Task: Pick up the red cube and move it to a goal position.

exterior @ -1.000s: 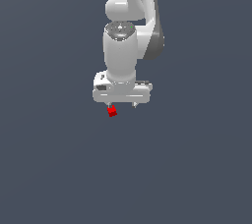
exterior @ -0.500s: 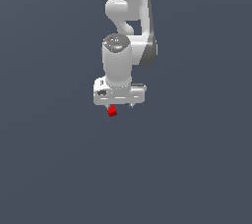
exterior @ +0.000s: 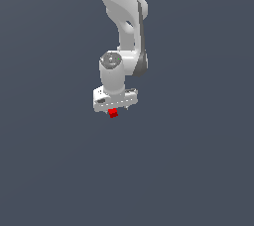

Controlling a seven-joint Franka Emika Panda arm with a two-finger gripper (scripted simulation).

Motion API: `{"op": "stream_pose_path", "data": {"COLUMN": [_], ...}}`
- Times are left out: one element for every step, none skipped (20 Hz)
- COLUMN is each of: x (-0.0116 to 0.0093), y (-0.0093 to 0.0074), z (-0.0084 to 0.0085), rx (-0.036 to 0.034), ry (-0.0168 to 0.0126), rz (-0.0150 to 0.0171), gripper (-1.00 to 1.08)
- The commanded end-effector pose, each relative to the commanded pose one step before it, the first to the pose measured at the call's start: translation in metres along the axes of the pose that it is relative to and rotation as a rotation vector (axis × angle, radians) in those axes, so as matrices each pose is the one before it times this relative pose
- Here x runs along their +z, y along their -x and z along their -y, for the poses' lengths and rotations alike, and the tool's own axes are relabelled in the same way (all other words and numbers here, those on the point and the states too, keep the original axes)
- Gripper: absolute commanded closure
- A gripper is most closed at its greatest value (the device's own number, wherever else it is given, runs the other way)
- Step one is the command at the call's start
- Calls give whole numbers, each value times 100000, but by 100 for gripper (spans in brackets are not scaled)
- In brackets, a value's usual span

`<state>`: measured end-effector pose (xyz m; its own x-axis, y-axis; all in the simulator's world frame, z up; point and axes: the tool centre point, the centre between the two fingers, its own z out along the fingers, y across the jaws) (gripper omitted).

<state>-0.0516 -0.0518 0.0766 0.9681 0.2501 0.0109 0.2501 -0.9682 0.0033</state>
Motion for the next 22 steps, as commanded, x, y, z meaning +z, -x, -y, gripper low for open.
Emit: {"op": "stream_pose_path", "data": {"x": [1661,573,530,487,443,399,354,309,264,219,172,124,75,24,0,0,0,0,0,0,0,0], "y": [952,315,290,264,237,212,185,158,131,105,80,56,31,12,0,0,0,0,0,0,0,0], "z": [-421,-153,-145,-133,-123,-115,-105,-96,-86,-75,-64,-50,-30,-13,0,0,0,0,0,0,0,0], "rx": [-4085,-1342,-1238,-1136,-1031,-922,-816,-708,-601,-495,-385,-274,-168,-48,0,0,0,0,0,0,0,0], "ry": [-178,-58,-53,-47,-41,-34,-27,-19,-12,-5,1,4,4,1,0,0,0,0,0,0,0,0], "rz": [227,111,103,95,87,79,72,65,57,50,42,32,20,6,0,0,0,0,0,0,0,0], "gripper": [-92,-92,-92,-92,-92,-92,-92,-92,-92,-92,-92,-92,-92,-92,108,108,108,108,108,108,108,108]}}
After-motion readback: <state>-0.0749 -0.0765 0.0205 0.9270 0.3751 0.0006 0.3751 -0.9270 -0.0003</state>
